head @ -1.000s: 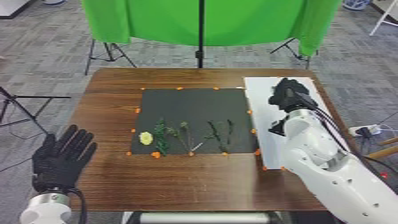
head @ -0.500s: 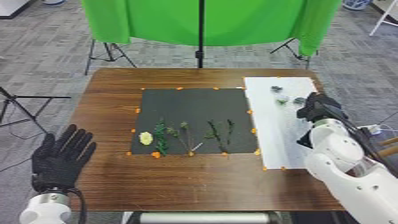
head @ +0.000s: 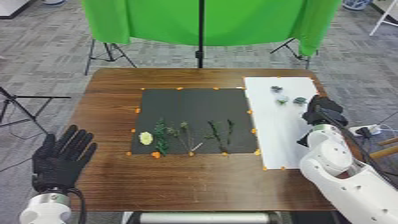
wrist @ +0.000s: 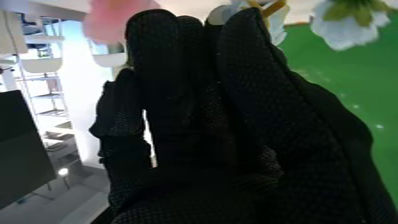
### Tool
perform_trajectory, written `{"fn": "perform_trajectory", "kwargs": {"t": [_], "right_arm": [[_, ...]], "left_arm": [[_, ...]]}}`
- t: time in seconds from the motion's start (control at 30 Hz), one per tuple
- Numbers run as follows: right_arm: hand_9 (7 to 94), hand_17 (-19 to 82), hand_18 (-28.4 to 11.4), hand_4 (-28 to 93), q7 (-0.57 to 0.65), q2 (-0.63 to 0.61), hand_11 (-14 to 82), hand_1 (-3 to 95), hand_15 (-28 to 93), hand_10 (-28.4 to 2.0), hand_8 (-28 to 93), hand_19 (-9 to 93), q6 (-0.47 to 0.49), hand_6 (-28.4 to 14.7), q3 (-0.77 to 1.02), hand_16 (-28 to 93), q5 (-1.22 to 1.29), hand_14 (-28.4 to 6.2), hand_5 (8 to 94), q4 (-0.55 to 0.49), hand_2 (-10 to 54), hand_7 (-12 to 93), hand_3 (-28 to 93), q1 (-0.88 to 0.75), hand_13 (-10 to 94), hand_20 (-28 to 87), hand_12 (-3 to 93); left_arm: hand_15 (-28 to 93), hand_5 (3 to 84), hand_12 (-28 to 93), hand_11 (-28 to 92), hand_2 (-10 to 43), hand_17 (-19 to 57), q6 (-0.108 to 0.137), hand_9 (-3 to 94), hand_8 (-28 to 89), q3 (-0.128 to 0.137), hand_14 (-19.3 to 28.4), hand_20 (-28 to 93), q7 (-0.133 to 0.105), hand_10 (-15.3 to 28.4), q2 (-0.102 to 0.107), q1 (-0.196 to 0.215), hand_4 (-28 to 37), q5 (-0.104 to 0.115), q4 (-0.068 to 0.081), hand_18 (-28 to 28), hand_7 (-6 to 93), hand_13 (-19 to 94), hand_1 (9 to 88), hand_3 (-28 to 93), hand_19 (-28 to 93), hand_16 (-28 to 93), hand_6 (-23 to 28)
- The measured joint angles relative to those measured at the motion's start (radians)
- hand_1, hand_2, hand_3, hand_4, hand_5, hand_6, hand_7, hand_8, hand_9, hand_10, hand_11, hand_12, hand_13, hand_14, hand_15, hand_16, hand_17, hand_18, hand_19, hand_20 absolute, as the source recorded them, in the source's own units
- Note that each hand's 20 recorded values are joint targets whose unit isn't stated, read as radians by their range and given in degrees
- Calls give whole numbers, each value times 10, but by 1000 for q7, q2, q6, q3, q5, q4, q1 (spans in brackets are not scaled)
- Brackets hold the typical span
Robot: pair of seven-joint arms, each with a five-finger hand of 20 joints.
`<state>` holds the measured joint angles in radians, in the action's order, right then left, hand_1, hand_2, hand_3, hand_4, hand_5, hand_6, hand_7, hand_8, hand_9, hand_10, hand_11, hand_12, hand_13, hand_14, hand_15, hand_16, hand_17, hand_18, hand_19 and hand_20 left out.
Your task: Arrange flowers
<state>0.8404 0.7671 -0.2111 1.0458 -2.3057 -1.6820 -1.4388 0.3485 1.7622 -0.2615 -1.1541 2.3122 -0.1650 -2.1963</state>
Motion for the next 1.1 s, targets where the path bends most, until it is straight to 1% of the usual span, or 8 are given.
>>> {"fn": "perform_trajectory", "kwargs": {"t": [0.23,0.37,0.47,0.53,0.67,0.77,0.97,1.1], "right_arm": [[809,311,-226,-282,-43,-8,50,638,432,-119,74,842,-21,-25,-68,408,14,-89,756,-101,-95,336,664,38,696,401,323],[806,306,-224,-282,-196,25,51,635,430,-118,73,837,-14,-24,-187,409,67,-87,755,-90,-95,339,668,161,691,405,322],[805,304,-222,-283,-368,96,51,635,429,-117,69,832,-5,-22,-279,411,65,-86,752,-18,-95,344,667,276,690,409,321],[806,303,-221,-283,-442,156,51,633,428,-116,66,830,-4,-20,-351,412,56,-84,751,48,-95,347,668,358,690,412,320],[805,302,-219,-283,-495,291,52,631,427,-115,61,825,-3,-19,-472,413,35,-85,747,171,-95,354,667,488,690,419,321],[804,298,-215,-283,-522,381,52,626,420,-110,40,811,32,-12,-526,412,25,-79,742,234,-95,371,668,548,693,424,320],[803,290,-211,-283,-720,505,53,623,398,-103,22,784,41,-8,-578,417,-95,-70,737,346,-95,386,668,590,693,427,320],[802,290,-210,-283,-721,548,52,621,389,-101,17,777,51,-5,-585,418,-156,-69,732,372,-95,391,669,576,694,428,320]], "left_arm": [[389,475,117,245,164,-47,0,400,-100,7,153,147,-1,163,-1,6,-283,0,-2,141,189,294,274,735,306,-69,100],[391,475,118,246,164,-47,1,401,-100,7,154,147,-2,163,-1,11,-283,1,-6,141,189,294,274,735,306,-68,100],[394,478,118,248,166,-47,5,403,-99,1,155,148,-3,164,0,12,-283,3,-6,141,191,294,275,734,308,-69,101],[396,480,118,249,166,-47,13,403,-100,-8,156,148,-3,164,1,9,-283,5,-6,141,191,295,274,735,308,-69,101],[397,480,117,250,168,-47,30,404,-100,-27,157,147,-1,164,7,-1,-283,6,-6,141,192,295,275,735,308,-71,102],[399,481,117,252,169,-47,38,405,-101,-38,158,147,0,164,15,-12,-283,6,-5,141,192,295,274,735,308,-71,102],[401,484,116,253,171,-49,52,407,-101,-47,157,148,1,164,29,-34,-283,6,-4,141,194,296,274,737,311,-73,102],[403,484,115,254,172,-49,58,408,-101,-55,158,147,2,165,37,-44,-283,1,-4,141,195,296,274,737,311,-74,103]]}}
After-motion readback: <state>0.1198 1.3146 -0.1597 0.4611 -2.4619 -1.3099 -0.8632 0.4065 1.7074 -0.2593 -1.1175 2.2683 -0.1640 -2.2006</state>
